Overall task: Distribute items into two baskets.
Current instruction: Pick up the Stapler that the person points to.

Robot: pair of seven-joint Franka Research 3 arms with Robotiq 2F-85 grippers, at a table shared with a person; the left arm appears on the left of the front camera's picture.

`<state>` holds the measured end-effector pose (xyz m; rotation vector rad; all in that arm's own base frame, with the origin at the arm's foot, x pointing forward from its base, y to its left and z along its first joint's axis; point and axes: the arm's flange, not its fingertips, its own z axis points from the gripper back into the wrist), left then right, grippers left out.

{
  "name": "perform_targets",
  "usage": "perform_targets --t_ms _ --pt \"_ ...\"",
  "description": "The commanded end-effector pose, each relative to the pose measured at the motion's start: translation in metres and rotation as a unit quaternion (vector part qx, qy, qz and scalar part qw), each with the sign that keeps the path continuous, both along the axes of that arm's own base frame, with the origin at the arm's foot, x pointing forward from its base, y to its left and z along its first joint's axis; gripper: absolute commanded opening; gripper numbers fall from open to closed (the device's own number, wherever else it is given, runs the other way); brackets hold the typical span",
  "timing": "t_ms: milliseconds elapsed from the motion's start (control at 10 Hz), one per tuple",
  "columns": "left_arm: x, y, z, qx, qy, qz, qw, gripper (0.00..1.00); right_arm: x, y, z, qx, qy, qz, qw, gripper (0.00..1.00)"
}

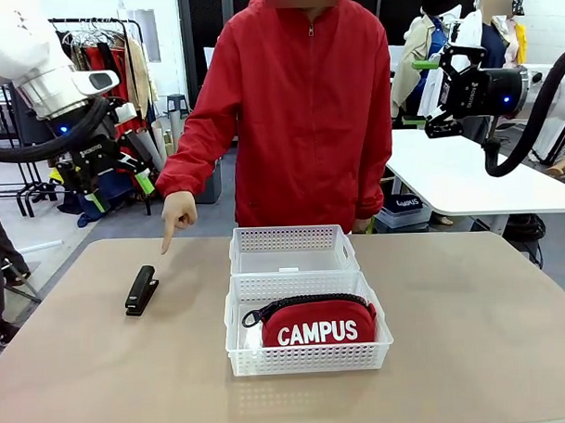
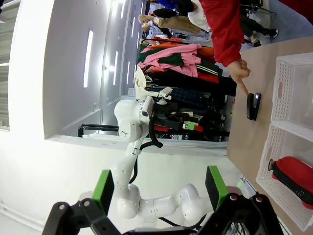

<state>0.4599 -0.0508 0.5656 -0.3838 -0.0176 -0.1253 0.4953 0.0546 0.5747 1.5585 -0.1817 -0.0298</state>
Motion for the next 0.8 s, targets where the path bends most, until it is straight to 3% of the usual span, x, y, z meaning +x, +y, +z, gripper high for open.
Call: perform_targets --t_ms 0,300,600,700 --pt "0.017 0.006 -0.018 0.071 0.029 -0.006 0.997 1.00 -0.001 0.001 0.003 -0.001 -0.003 -0.002 1.000 1.00" --pt "0.037 0.024 -0.051 0.121 0.033 -0.003 0.992 1.00 -0.001 0.001 0.003 -0.001 -0.003 -0.002 1.000 1.00" --pt "0.047 0.033 -0.096 0.127 0.013 -0.001 0.992 1.00 -0.001 0.001 0.003 -0.001 -0.003 -0.002 1.000 1.00" --pt "0.049 0.036 -0.109 0.165 0.020 0.002 0.986 1.00 -0.001 0.001 0.003 -0.001 -0.003 -0.002 1.000 1.00"
